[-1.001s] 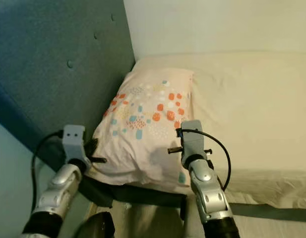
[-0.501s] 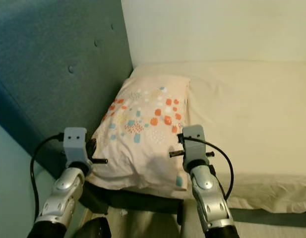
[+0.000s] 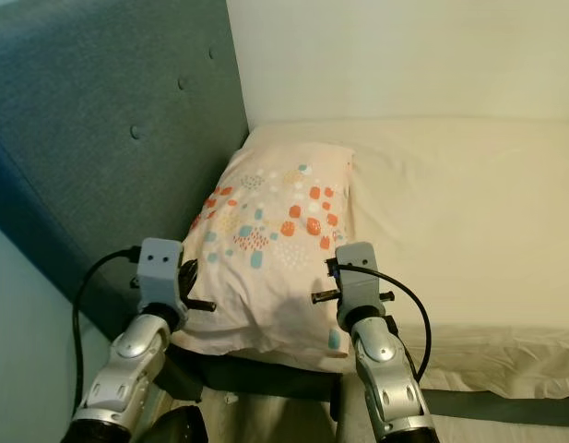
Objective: Clean up the room
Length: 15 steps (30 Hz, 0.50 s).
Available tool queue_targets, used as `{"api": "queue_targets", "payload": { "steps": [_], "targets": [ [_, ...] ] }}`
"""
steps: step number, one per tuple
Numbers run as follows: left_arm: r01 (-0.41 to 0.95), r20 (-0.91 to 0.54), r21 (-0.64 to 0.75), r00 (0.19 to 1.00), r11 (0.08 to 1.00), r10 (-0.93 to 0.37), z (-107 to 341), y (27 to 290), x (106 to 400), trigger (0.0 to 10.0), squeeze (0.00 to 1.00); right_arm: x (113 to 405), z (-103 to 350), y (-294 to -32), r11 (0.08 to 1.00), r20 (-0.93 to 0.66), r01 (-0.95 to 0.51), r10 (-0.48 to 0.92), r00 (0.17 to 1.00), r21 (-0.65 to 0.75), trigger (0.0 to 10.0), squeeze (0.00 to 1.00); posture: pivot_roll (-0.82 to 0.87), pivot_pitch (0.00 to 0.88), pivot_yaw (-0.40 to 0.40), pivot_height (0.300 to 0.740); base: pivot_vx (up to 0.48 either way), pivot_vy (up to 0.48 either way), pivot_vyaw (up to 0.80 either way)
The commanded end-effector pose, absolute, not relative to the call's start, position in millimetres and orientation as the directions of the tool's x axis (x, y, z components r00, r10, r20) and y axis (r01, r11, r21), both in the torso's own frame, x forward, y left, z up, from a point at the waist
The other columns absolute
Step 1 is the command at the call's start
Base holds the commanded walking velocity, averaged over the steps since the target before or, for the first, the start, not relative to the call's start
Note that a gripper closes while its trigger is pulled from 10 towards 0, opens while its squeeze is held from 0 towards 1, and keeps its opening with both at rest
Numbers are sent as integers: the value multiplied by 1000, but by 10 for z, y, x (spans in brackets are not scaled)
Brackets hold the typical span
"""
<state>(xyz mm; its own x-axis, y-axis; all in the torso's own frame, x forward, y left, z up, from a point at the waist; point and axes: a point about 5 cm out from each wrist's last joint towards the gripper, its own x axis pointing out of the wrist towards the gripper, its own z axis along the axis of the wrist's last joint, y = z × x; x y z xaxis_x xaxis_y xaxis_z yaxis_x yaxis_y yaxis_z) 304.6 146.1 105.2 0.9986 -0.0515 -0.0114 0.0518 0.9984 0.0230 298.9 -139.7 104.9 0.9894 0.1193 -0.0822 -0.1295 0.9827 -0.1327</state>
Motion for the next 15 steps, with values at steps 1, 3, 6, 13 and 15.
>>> {"api": "queue_targets", "payload": {
  "steps": [1, 3, 6, 13, 15],
  "targets": [
    [59, -3, 28, 998, 998, -59, 1071, 1449, 3046, 10000, 0, 2977, 1053, -1381, 984, -70, -133, 125, 990, -121, 10000, 0, -113, 68, 46, 607, 0, 0, 0],
    [69, 6, 11, 998, 998, -69, 1082, 1440, 3035, 10000, 0, 2977, 1055, -1374, 984, -66, -132, 125, 990, -120, 10000, 0, -112, 63, 53, 612, 0, 0, 0],
    [90, 6, 3, 996, 996, -90, 1091, 1430, 3001, 10000, 0, 2976, 1053, -1357, 984, -63, -132, 126, 990, -116, 10000, 0, -107, 55, 51, 622, 0, 0, 0],
    [82, -5, 20, 997, 996, -82, 1074, 1434, 2973, 10000, 0, 2995, 1050, -1335, 984, -63, -138, 132, 989, -114, 10000, 0, -103, 42, 43, 637, 0, 0, 0],
    [77, -5, 24, 997, 997, -77, 1066, 1433, 2962, 10000, 0, 3019, 1068, -1317, 982, -58, -151, 145, 988, -116, 10000, 0, -101, 37, 35, 647, 0, 0, 0]
  ]
}}
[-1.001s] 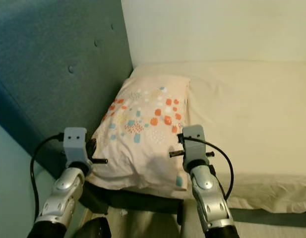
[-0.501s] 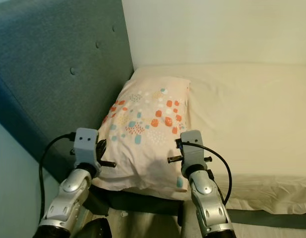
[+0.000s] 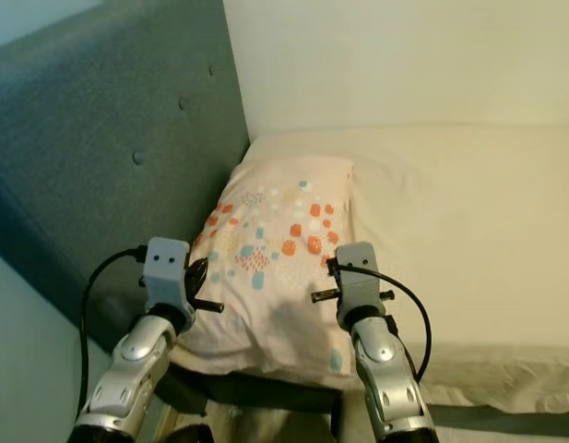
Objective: Clean up the room
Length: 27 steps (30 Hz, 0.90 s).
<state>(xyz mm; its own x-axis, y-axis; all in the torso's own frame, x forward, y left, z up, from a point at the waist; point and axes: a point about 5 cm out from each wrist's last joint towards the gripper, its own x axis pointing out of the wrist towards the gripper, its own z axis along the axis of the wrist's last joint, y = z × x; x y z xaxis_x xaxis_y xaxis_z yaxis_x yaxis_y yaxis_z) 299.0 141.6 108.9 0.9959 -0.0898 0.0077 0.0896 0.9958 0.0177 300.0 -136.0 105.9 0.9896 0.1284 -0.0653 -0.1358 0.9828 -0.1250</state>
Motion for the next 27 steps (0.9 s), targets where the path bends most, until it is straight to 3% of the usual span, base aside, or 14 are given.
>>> {"api": "queue_targets", "payload": {
  "steps": [1, 27],
  "targets": [
    [77, -5, 24, 997, 997, -77, 1066, 1433, 2962, 10000, 0, 3019, 1068, -1317, 982, -58, -151, 145, 988, -116, 10000, 0, -101, 37, 35, 647, 0, 0, 0],
    [22, 13, 31, 1000, 999, -22, 1129, 1498, 3032, 10000, 0, 3113, 1122, -1327, 979, -44, -164, 159, 986, -121, 10000, 0, -103, 36, 17, 740, 0, 0, 0]
  ]
}}
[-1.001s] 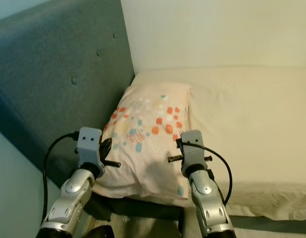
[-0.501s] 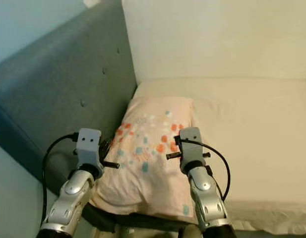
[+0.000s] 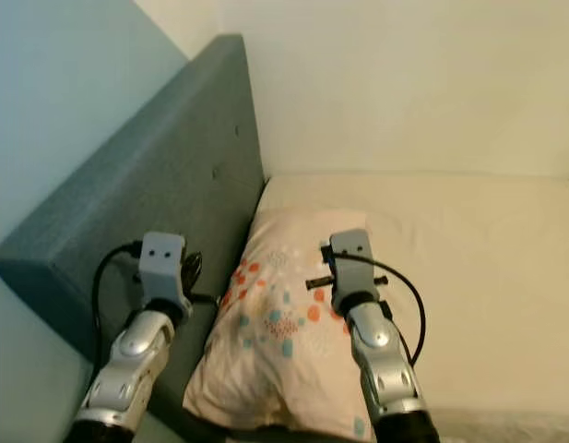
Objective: Clean up the room
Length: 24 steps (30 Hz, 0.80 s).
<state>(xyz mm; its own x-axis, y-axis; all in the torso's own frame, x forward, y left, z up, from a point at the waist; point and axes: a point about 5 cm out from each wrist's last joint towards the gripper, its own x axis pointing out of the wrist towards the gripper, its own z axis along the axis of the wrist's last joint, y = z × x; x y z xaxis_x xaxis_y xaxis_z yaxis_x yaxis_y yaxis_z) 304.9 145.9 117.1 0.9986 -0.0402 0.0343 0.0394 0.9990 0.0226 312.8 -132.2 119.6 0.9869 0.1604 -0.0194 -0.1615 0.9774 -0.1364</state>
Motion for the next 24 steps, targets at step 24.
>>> {"api": "queue_targets", "payload": {
  "steps": [24],
  "targets": [
    [-2, -38, 70, 999, 998, 5, 1066, 1608, 3016, 10000, 0, 3119, 1063, -1344, 981, -62, -149, 142, 988, -122, 10000, 0, -100, 35, 14, 740, 0, 0, 0]
  ]
}}
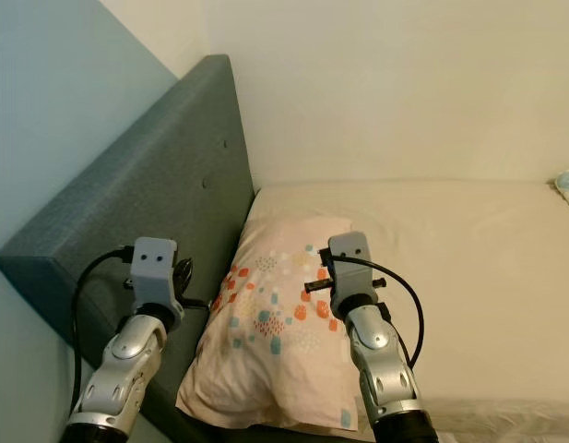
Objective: Clean up the room
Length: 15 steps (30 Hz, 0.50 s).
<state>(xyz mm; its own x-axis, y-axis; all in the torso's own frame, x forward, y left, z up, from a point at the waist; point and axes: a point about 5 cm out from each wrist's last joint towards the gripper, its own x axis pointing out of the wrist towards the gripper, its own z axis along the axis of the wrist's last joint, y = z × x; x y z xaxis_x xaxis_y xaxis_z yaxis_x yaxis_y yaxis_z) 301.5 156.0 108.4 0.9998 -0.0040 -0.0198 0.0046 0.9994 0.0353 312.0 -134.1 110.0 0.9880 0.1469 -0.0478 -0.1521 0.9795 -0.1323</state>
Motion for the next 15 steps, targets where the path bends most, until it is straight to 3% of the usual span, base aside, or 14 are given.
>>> {"api": "queue_targets", "payload": {
  "steps": [1, 8, 15],
  "targets": [
    [1, -42, 68, 999, 998, 2, 1064, 1604, 3026, 10000, 0, 3127, 1054, -1370, 984, -72, -132, 123, 990, -123, 10000, 0, -106, 43, 17, 740, 0, 0, 0],
    [22, -50, 67, 999, 998, -19, 1050, 1564, 3036, 10000, 0, 3103, 1039, -1410, 986, -83, -114, 104, 991, -121, 10000, 0, -113, 52, 32, 740, 0, 0, 0],
    [46, -85, 59, 995, 997, -41, 1026, 1533, 3028, 10000, 0, 3051, 935, -1316, 966, -151, -202, 178, 972, -161, 10000, 0, -116, 56, 40, 740, 0, 0, 0]
  ]
}}
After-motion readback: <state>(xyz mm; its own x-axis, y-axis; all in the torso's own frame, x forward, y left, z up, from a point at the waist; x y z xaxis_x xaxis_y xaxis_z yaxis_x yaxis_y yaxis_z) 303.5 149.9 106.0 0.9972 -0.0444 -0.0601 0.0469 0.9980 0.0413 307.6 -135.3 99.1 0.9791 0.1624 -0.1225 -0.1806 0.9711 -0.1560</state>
